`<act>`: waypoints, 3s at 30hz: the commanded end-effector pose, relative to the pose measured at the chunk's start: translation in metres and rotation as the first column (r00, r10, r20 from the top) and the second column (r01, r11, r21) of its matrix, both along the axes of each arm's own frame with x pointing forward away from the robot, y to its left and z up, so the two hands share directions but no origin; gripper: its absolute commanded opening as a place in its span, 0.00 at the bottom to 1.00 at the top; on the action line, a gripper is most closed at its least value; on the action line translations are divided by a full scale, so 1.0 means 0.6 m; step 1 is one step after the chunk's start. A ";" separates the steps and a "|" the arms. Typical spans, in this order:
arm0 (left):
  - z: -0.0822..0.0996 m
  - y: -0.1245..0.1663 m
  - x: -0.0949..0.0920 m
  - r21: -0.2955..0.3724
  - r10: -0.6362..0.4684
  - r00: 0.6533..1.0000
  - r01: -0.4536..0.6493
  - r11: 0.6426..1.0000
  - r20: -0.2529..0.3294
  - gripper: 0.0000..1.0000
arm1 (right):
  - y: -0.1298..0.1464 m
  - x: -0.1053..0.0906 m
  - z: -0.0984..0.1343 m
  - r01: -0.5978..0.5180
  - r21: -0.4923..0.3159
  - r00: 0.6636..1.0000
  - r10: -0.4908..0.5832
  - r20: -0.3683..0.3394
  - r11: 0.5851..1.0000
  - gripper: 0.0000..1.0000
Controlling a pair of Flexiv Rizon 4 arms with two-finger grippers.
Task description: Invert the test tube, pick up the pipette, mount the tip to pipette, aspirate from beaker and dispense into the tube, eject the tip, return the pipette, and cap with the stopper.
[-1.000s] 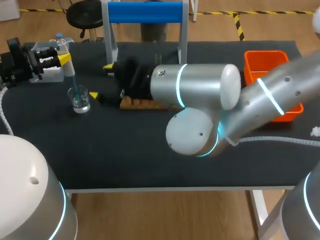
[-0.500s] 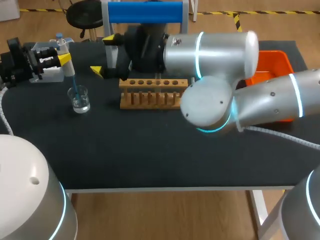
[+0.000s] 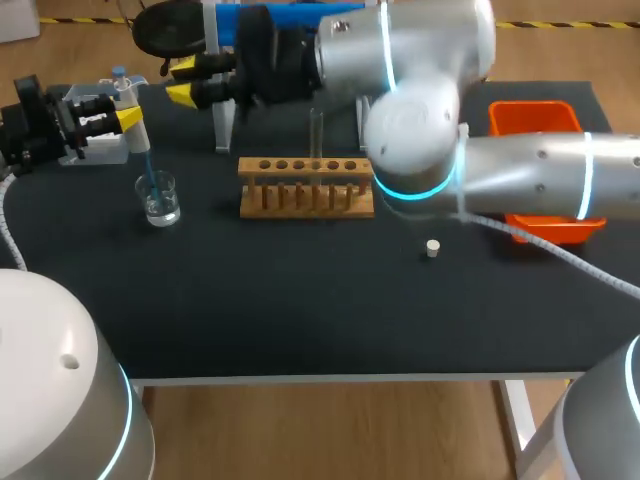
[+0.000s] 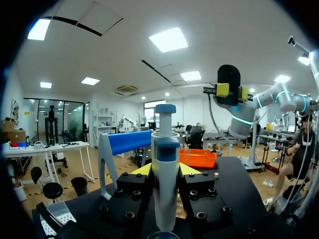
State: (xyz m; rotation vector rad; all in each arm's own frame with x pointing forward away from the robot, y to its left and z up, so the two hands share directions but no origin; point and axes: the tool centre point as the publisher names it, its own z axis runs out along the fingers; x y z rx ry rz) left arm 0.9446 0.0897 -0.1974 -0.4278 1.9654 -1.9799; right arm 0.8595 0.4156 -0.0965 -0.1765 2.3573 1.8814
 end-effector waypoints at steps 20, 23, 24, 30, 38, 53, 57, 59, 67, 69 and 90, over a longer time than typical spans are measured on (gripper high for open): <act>0.000 0.000 0.000 -0.001 0.001 1.000 -0.001 1.000 0.001 0.00 | 0.092 0.053 0.028 -0.467 0.222 0.845 0.506 -0.173 0.856 0.00; 0.000 0.000 0.000 -0.001 0.001 1.000 -0.001 1.000 0.001 0.00 | 0.104 0.055 0.028 -0.456 0.222 0.849 0.496 -0.181 0.862 0.00; 0.000 0.000 0.000 -0.001 0.001 1.000 -0.001 1.000 0.001 0.00 | 0.109 0.057 0.027 -0.447 0.215 0.855 0.485 -0.185 0.869 0.00; 0.000 0.000 0.000 -0.001 0.001 1.000 -0.001 1.000 0.001 0.00 | 0.127 0.065 0.023 -0.405 0.194 0.880 0.438 -0.183 0.894 0.00; 0.000 0.000 0.000 -0.001 0.001 1.000 -0.001 1.000 0.001 0.00 | 0.145 0.077 0.014 -0.340 0.190 0.913 0.372 -0.169 0.921 0.00; 0.000 0.000 0.000 -0.001 0.001 1.000 -0.001 1.000 0.001 0.00 | 0.168 0.089 -0.015 -0.298 0.171 0.928 0.327 -0.178 0.939 0.00; 0.000 0.000 0.000 -0.001 0.001 1.000 -0.001 1.000 0.001 0.00 | 0.172 0.092 -0.022 -0.291 0.169 0.930 0.320 -0.183 0.942 0.00; 0.000 0.000 0.000 -0.001 0.001 1.000 -0.001 1.000 0.001 0.00 | 0.173 0.093 -0.026 -0.288 0.168 0.930 0.318 -0.187 0.943 0.00; 0.000 0.000 0.000 -0.001 0.001 1.000 -0.001 1.000 0.001 0.00 | 0.176 0.103 -0.039 -0.268 0.168 0.933 0.299 -0.200 0.949 0.00; 0.000 0.000 0.000 -0.001 0.001 1.000 -0.001 1.000 0.001 0.00 | 0.178 0.106 -0.041 -0.260 0.169 0.935 0.292 -0.203 0.951 0.00; 0.000 0.000 0.000 -0.001 0.001 1.000 -0.001 1.000 0.001 0.00 | 0.180 0.115 -0.067 -0.240 0.154 0.937 0.271 -0.222 0.958 0.00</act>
